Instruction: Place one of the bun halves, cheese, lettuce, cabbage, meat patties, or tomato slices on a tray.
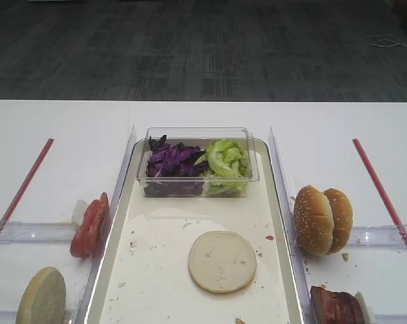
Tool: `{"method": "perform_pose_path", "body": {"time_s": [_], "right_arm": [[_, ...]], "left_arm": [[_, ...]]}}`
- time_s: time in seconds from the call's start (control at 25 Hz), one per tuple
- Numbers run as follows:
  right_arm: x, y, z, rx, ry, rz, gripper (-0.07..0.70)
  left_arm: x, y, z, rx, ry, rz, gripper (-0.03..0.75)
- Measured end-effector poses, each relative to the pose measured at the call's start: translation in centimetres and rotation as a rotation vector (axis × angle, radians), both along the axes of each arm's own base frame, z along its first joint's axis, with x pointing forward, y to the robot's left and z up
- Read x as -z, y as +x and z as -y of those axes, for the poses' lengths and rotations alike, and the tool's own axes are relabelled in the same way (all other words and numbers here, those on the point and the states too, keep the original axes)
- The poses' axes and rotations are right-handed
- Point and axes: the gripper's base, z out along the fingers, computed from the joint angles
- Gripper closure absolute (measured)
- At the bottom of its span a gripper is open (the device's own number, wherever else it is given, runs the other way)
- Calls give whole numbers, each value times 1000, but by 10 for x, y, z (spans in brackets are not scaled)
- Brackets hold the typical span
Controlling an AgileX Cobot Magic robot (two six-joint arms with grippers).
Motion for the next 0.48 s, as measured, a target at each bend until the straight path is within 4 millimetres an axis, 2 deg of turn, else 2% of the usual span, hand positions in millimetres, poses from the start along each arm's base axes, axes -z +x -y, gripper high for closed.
{"method": "perform_pose_path", "body": {"time_s": [0.48], "right_arm": [[0,0,0,0,0,0,-67]], "left_arm": [[0,0,0,0,0,0,407]]}}
